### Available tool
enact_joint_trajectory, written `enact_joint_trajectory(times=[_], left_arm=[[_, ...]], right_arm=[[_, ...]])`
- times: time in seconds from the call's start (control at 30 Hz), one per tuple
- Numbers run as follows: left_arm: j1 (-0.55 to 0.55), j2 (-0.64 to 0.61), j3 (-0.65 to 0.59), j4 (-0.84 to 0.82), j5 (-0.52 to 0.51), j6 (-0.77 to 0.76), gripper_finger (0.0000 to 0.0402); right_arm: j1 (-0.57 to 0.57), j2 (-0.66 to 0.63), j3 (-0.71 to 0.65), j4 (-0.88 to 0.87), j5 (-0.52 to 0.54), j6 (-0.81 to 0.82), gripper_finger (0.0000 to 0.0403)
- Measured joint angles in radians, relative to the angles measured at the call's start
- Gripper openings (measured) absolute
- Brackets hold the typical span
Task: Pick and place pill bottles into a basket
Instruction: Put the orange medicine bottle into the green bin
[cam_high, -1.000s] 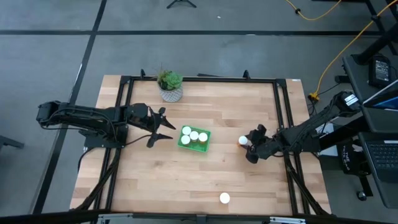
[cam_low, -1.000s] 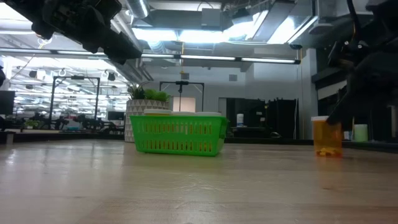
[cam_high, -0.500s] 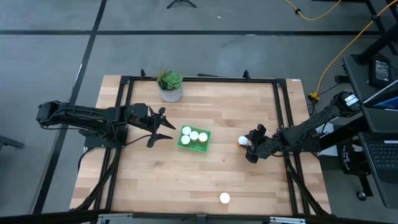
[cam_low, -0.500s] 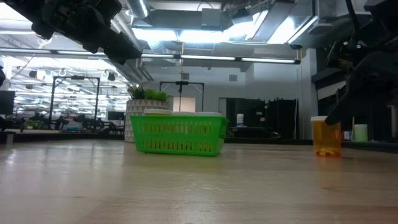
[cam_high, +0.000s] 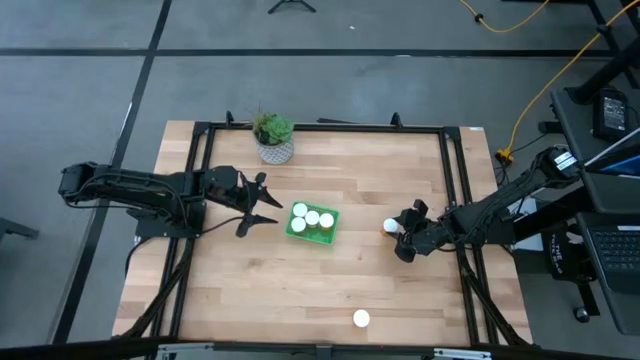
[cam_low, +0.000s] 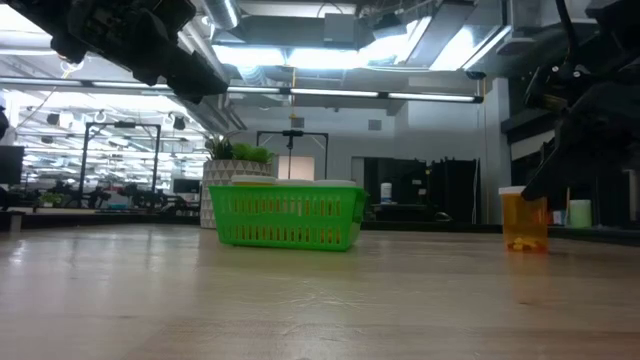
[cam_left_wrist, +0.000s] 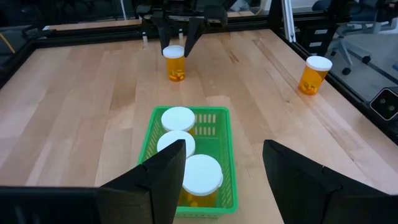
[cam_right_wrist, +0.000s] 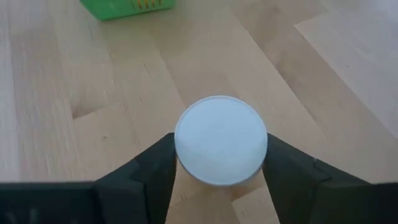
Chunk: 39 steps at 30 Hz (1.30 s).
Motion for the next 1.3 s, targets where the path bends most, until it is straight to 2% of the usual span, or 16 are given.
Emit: enact_joint_trajectory(times=[0.27,0.47,0.8,1.3], left_arm=[[0.0,0.0,0.0,0.0,0.0,0.0,0.021],[0.0,0.0,0.0,0.0,0.0,0.0,0.021],[0.0,0.0,0.0,0.0,0.0,0.0,0.021],[0.0,0.0,0.0,0.0,0.001,0.0,0.021]], right_arm=[[0.0,0.0,0.0,0.003,-0.001,0.002,0.022],[0.0,0.0,0.0,0.049,-0.001,-0.009,0.021],[0.0,0.0,0.004,0.271,-0.001,-0.2,0.0211],[0.0,0.0,0.191,0.269,-0.001,-0.395,0.0212]])
